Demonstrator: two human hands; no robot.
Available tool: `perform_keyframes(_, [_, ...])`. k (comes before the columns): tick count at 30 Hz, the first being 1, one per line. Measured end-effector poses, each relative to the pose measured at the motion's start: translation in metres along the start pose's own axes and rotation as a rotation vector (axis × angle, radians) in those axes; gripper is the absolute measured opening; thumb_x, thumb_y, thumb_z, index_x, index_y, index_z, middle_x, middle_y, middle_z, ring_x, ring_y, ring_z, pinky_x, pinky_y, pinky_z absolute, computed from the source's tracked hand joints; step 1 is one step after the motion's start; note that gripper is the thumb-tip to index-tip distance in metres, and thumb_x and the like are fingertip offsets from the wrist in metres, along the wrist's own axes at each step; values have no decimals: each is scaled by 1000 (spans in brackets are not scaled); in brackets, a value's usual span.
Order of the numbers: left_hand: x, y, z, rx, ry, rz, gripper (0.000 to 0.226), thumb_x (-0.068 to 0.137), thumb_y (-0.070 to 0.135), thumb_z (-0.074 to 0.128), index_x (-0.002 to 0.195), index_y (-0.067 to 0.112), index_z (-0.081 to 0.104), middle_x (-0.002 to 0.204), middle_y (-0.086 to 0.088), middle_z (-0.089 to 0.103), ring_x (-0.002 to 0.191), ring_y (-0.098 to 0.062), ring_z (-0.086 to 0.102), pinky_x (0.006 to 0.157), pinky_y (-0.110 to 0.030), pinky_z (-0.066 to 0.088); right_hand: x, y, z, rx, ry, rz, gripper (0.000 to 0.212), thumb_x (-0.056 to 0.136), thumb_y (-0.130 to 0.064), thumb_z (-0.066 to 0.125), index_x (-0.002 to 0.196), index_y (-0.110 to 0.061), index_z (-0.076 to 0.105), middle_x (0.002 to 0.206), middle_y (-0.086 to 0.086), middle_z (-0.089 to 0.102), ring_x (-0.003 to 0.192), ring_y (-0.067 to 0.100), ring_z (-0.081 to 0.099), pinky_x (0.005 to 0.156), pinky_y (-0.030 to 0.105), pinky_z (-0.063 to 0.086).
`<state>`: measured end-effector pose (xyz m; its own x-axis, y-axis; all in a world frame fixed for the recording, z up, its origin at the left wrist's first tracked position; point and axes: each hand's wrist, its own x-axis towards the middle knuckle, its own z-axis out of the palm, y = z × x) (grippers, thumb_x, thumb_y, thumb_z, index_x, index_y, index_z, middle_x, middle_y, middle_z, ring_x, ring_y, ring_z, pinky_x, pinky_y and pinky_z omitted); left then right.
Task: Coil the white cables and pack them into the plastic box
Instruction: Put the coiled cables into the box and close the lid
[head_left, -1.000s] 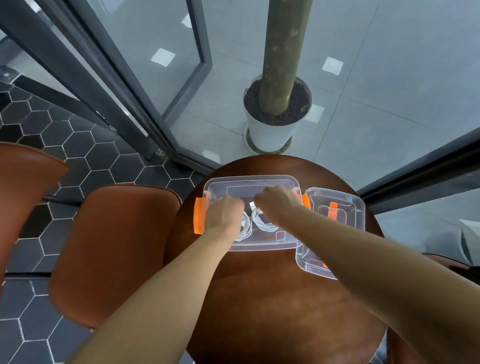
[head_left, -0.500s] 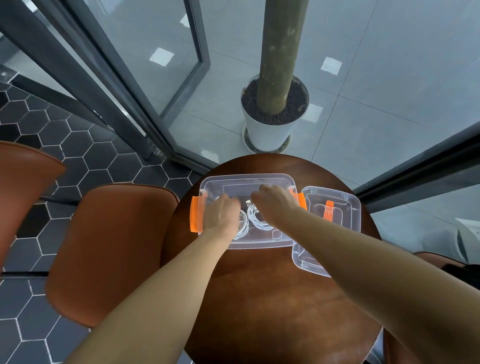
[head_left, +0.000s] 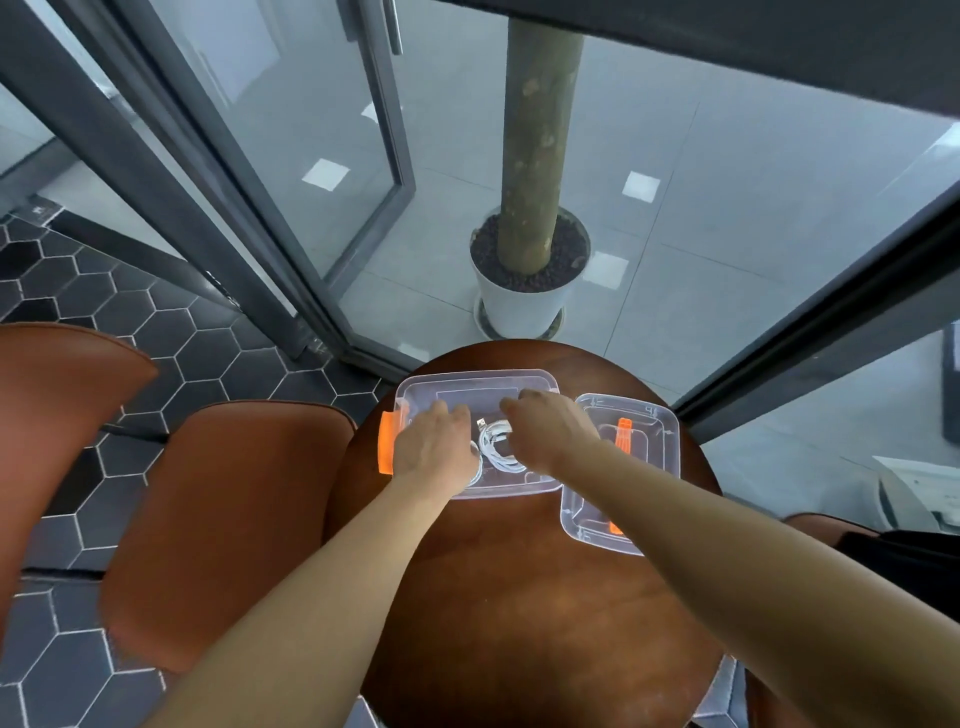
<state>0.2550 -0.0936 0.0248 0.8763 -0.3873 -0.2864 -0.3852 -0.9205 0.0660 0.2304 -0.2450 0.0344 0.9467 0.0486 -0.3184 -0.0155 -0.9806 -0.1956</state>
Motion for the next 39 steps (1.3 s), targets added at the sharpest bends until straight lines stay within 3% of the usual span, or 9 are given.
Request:
perform_keyframes(6, [-23,22,-12,79,96,41,41,97,38,55,132,17,53,125,-8,61,109,-25,64,83,-33,56,-35,9,-6,22,78,25,27,93,-25,56,118,-16,59,108,9,66,93,32,66,75,39,58])
perform_keyframes(13, [-45,54,-8,84,121,89,39,95,37,56,129,18,55,123,-7,63,110,-25,63,89,-37,56,-83,37,2,14,121,102,26,93,-22,55,118,-17,59,107,8,67,99,32,66,65,33,47])
perform_keyframes(19, [-70,102,-4,137,86,206,39,96,32,53,132,15,54,128,-11,60,114,-29,62,89,-41,54,-120,80,23,68,95,187,36,94,-22,52,130,-19,56,117,5,66,92,27,70,66,34,57])
perform_keyframes(24, [-82,134,21,44,7,271,31,101,35,47,121,14,59,116,-8,61,102,-24,64,79,-34,55,-128,113,47,174,34,381,22,90,-22,55,110,-20,64,97,2,72,79,25,68,68,35,60])
perform_keyframes(28, [-73,144,58,-146,-101,118,34,100,40,47,121,16,59,109,-4,65,97,-20,68,75,-30,58,-133,139,67,392,29,628,18,88,-20,56,102,-23,66,88,-1,69,78,22,67,63,29,53])
perform_keyframes(31, [-60,144,81,-171,-149,11,35,98,41,50,120,13,58,113,-6,64,99,-23,68,73,-30,56,-133,156,84,441,11,722,5,82,-16,55,80,-17,59,77,-1,65,74,24,65,58,29,49])
perform_keyframes(33, [-54,144,91,-140,-156,-13,33,99,39,50,117,12,58,113,-7,65,99,-23,68,73,-30,56,-132,164,95,456,6,754,16,82,-17,55,66,-18,51,67,-1,60,62,21,60,49,26,41])
perform_keyframes(35, [-48,145,99,-128,-157,-30,33,99,39,50,116,11,58,115,-8,65,99,-24,68,74,-31,56,-130,171,103,470,4,771,19,82,-19,57,64,-18,50,64,0,58,59,20,57,47,25,37])
perform_keyframes(39, [-39,147,112,-187,-174,-92,34,99,38,51,114,9,60,117,-11,65,102,-27,69,74,-31,54,-122,175,112,496,-16,784,16,84,-19,59,69,-18,54,69,1,61,66,22,62,53,29,47])
